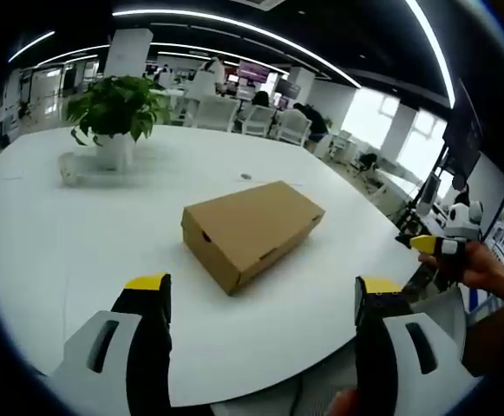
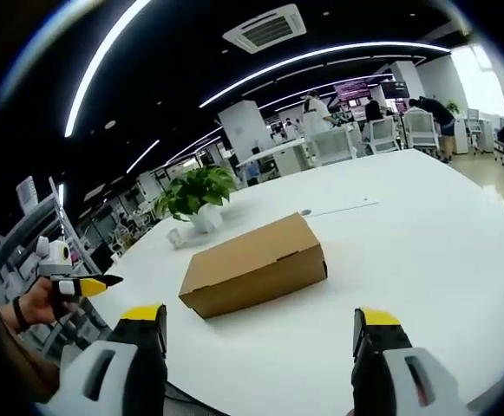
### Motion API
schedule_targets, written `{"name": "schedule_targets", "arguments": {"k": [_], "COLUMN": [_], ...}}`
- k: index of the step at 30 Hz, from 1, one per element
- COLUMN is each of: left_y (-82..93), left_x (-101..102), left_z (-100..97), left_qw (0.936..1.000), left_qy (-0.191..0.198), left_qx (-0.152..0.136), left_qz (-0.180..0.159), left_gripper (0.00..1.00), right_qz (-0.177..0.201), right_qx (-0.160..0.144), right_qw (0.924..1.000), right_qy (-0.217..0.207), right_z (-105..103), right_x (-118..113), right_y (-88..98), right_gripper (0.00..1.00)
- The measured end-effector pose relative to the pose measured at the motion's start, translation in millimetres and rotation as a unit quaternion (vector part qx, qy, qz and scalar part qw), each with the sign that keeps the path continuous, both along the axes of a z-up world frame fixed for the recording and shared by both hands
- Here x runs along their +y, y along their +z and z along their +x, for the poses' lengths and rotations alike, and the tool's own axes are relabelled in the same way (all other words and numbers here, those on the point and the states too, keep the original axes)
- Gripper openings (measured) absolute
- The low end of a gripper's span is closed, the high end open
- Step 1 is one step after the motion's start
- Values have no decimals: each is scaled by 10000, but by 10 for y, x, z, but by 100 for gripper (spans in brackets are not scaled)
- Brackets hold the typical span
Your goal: Operate the shoe box by opening the lid, removing the specified soft item, and placing it in the target area until the item is outside and the box remains undamaged.
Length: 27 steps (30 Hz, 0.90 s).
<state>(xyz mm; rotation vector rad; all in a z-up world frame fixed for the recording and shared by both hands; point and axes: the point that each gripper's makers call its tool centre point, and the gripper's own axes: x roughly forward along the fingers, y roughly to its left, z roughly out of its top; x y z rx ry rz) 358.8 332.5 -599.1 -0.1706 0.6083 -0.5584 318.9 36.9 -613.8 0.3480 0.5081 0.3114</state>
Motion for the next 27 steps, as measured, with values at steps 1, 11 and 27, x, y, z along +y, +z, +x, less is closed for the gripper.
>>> {"name": "schedule_targets", "arguments": {"k": [1, 11, 27], "left_y": [-1, -8, -31], "left_x": [-3, -4, -5], "left_z": [-6, -54, -100], "left_qw": [10000, 10000, 10000], "left_qy": [-4, 11, 5], "left_qx": [2, 16, 57], "left_qz": [2, 13, 6], "left_gripper": [86, 86, 86], "right_qz": [4, 35, 22], "right_qx": [-3, 35, 88], "right_qw": [10000, 10000, 9999], "right_qy": [-2, 26, 109], "right_z": [0, -24, -45], "right_x": [-4, 10, 50], "right_y": [-2, -28, -56], "right_gripper": [88, 88, 88]}}
